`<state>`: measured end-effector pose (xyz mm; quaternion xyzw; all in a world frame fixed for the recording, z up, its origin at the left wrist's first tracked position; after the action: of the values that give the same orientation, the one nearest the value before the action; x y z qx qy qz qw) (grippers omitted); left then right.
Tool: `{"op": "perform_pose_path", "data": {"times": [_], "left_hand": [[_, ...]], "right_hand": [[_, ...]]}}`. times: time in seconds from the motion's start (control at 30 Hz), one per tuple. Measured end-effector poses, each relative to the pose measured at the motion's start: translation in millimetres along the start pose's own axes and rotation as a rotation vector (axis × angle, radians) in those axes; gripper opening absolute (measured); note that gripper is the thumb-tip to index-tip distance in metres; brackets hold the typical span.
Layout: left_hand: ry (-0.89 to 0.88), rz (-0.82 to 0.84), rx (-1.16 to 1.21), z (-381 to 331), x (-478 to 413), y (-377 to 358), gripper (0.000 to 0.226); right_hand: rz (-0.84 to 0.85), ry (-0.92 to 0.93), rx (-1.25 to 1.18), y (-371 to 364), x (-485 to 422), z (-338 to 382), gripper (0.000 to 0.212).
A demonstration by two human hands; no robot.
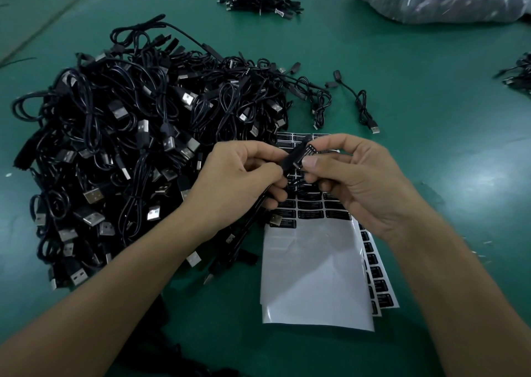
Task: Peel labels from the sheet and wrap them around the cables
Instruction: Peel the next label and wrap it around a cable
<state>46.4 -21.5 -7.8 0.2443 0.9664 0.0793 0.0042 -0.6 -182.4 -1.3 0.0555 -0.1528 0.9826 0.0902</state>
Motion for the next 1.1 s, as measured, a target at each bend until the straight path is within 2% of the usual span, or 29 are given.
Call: {"op": "perform_pose_path", "data": {"times": [0.37, 0.47, 0.73, 0.93, 1.1], "left_hand": [[-0.005, 0.027, 0.014, -1.8, 0.1, -0.5, 0.019], [-0.002, 0.022, 0.017, -1.9, -0.2, -0.8, 0.019], [-0.074, -0.013, -0.036, -1.0, -0.1, 1.4, 0.030], [-0.072, -0.029, -0.147, 1.4, -0.7, -0.9, 0.032], [-0.050, -0.039, -0.080, -0.6, -0.6, -1.1, 0.023]], "right_hand": [[-0.006, -0.004, -0.005, -1.1, 1.9, 2.8, 0.034], [-0.003, -0.004, -0.010, -0.7, 2.4, 3.8, 0.025], [0.064, 0.040, 0.038, -3.5, 3.5, 5.8, 0.015], [0.094, 0.034, 0.082, -3.7, 3.0, 2.2, 0.023], [0.127, 0.074, 0.223, -4.1, 2.2, 0.7, 0.030]]}}
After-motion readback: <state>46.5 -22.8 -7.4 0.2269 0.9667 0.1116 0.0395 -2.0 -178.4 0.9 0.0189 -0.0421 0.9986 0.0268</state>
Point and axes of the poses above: each hand's wrist, its own x-axis away from the middle knuckle, its own y-axis out of the back of the hand, z = x × y, the point moved 5 cm from there along -x, towards the middle knuckle, and after that the axes turned 4 degrees about -x, right-handed, at the moved point
